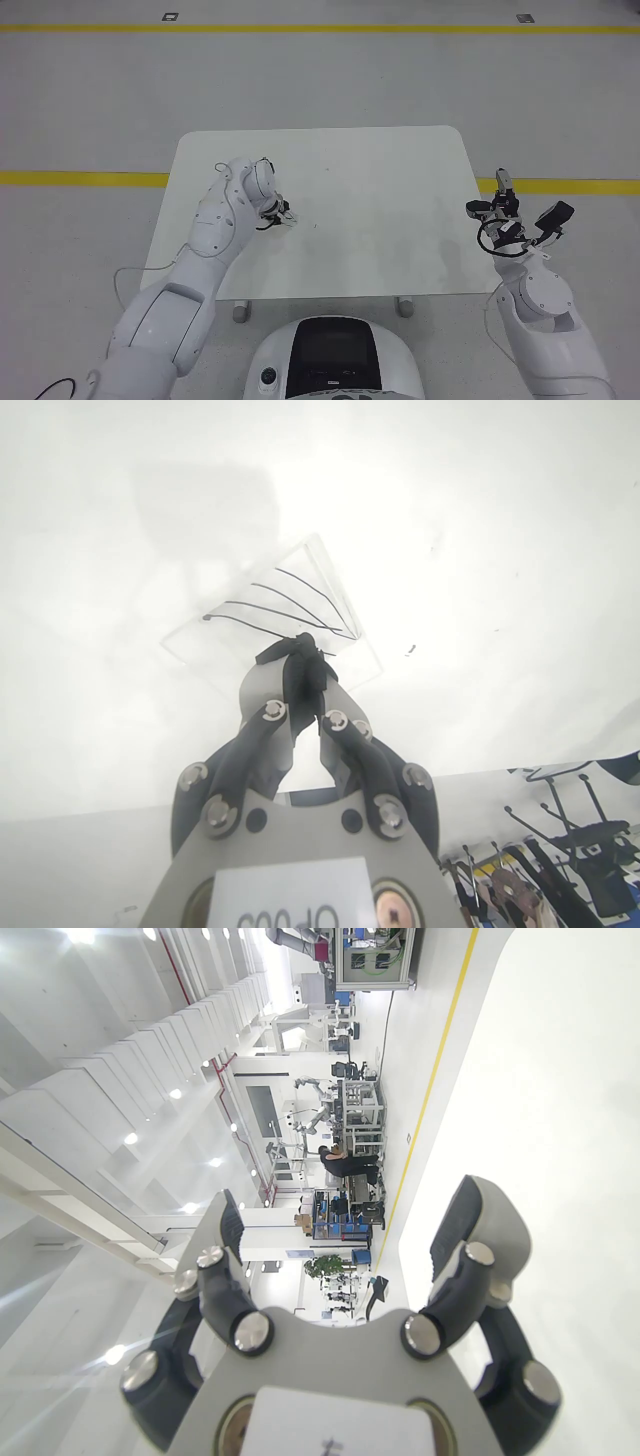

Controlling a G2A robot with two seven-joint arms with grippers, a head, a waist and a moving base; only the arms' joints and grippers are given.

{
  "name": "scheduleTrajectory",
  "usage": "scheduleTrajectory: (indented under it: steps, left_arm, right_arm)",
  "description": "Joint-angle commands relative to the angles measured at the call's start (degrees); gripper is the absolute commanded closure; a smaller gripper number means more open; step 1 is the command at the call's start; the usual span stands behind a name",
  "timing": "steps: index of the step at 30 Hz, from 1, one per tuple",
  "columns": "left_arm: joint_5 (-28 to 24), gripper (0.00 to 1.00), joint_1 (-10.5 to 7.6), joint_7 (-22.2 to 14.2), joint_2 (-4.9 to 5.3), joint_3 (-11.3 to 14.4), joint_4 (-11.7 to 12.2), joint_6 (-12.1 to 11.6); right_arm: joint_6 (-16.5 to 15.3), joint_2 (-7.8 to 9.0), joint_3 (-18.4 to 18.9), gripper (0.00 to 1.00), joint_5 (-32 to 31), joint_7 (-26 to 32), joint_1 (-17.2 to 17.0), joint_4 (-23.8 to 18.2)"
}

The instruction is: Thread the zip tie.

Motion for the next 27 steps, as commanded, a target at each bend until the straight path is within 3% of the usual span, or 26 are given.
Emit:
scheduleTrajectory:
  steps: [1,7,19,27]
  left_arm:
    - [0.04,1.00,-0.10,0.00,-0.02,-0.08,0.57,0.00]
    - [1.62,1.00,-0.65,-1.04,-0.30,0.87,2.21,0.00]
    - [6.71,1.00,-3.48,-3.57,-0.88,1.53,7.45,0.00]
    - [7.03,1.00,-5.20,-3.11,-0.88,-0.75,10.71,0.00]
  right_arm:
    - [0.00,0.00,0.00,0.00,0.00,0.00,0.00,0.00]
    - [0.00,0.00,0.00,0.00,0.00,0.00,0.00,0.00]
    - [0.00,0.00,0.00,0.00,0.00,0.00,0.00,0.00]
    - [0.00,0.00,0.00,0.00,0.00,0.00,0.00,0.00]
